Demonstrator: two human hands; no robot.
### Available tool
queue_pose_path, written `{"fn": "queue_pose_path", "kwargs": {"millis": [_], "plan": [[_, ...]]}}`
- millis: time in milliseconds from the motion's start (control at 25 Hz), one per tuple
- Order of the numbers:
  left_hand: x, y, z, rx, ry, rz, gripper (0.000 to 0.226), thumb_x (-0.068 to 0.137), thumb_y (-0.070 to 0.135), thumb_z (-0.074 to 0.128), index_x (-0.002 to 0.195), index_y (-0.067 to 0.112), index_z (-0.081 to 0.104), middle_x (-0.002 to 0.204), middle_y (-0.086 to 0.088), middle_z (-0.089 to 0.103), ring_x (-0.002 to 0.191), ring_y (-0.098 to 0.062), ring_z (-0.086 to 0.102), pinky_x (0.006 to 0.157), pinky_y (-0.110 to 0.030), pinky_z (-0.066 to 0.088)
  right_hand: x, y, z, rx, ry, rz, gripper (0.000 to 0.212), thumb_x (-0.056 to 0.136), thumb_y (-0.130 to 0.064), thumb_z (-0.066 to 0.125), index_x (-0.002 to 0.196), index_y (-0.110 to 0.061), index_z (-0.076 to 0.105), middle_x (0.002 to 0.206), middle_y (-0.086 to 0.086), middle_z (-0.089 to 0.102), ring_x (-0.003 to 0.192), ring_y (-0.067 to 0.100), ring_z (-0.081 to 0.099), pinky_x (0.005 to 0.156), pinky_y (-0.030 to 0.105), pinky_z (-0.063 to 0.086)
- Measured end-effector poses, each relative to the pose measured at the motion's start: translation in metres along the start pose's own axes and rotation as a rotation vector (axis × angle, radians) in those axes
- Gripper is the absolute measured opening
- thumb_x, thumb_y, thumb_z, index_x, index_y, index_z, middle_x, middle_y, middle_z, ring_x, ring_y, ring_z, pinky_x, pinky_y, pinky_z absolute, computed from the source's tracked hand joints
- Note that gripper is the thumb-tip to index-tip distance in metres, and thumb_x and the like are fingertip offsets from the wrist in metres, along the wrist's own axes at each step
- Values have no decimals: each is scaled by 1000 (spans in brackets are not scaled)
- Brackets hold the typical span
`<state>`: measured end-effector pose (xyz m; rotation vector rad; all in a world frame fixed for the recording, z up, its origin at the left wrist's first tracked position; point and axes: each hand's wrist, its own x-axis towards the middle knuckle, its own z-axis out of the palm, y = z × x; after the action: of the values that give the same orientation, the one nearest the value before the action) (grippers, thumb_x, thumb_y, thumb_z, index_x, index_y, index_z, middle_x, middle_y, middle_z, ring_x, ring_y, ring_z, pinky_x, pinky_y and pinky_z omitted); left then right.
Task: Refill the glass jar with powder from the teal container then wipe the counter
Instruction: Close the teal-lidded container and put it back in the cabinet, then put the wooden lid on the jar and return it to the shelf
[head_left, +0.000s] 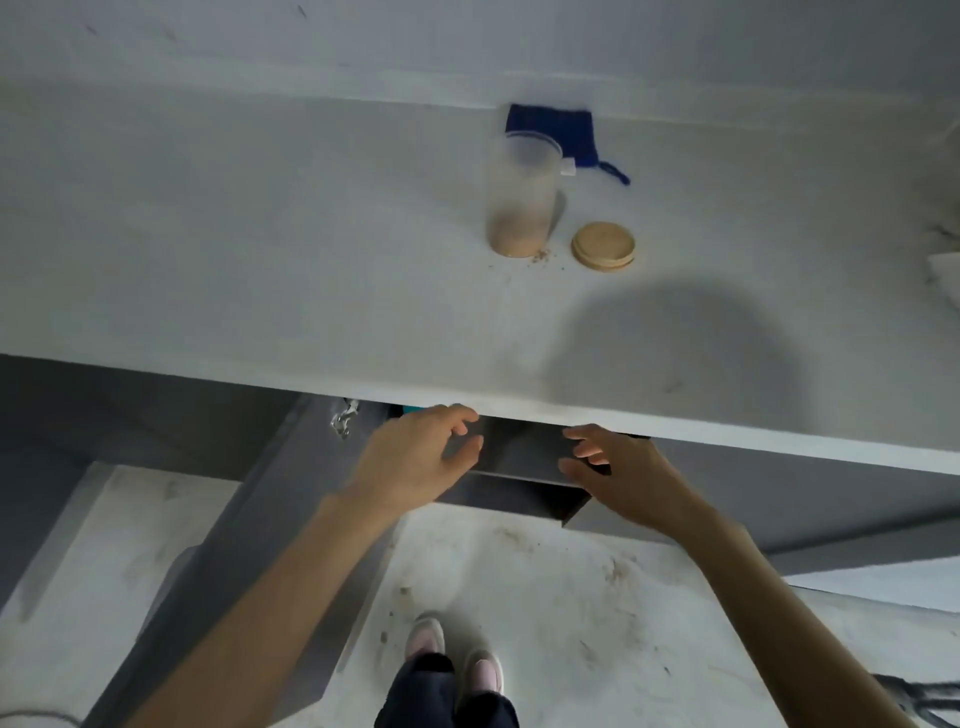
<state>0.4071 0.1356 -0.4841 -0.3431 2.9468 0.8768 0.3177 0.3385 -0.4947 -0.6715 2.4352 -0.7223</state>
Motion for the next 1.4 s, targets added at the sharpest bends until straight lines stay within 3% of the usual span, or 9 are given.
{"fn": "queue_pose_path", "kwargs": {"millis": [160,360,800,960,1240,1400], "plan": [[20,17,-31,77,73,65,30,88,30,49,116,20,55,115,5,64,104,-16,58,80,-26,42,3,-12,-42,-11,76,-36,34,88,-36,51,120,-24,49,112,1,63,103,18,58,92,35,45],[53,31,-57,61,106,132,31,88,29,50,116,18,55,116,-1,64,105,-19,58,88,-37,47,19,-25,-78,-21,184,-58,32,87,-35,53,117,-24,53,106,0,64,99,17,60,93,39,45],[173,1,-100,1,86,182,28,86,25,53,113,19,57,114,-3,63,104,-19,58,87,-37,47,122,-42,-131,-104,296,-49,38,84,-28,58,119,-14,52,114,7,62,103,27,59,92,41,45],[223,-20,-108,-8,59,191,39,86,29,55,123,16,49,123,-6,57,109,-22,55,89,-36,45,171,-50,-145,-134,260,-6,41,85,-26,58,124,-16,48,119,9,59,105,27,56,92,36,44],[277,-47,-99,-133,-38,227,60,80,28,66,131,14,38,132,-8,49,117,-21,49,95,-30,39,236,-36,-149,-214,158,175,58,84,-27,58,135,-24,32,133,13,39,119,31,42,96,37,37],[288,-40,-87,-302,-104,248,74,74,26,72,134,25,29,135,0,44,120,-15,43,94,-19,35,249,-21,-141,-255,43,267,83,75,-34,68,140,-31,16,147,13,12,133,35,17,106,48,24]]}}
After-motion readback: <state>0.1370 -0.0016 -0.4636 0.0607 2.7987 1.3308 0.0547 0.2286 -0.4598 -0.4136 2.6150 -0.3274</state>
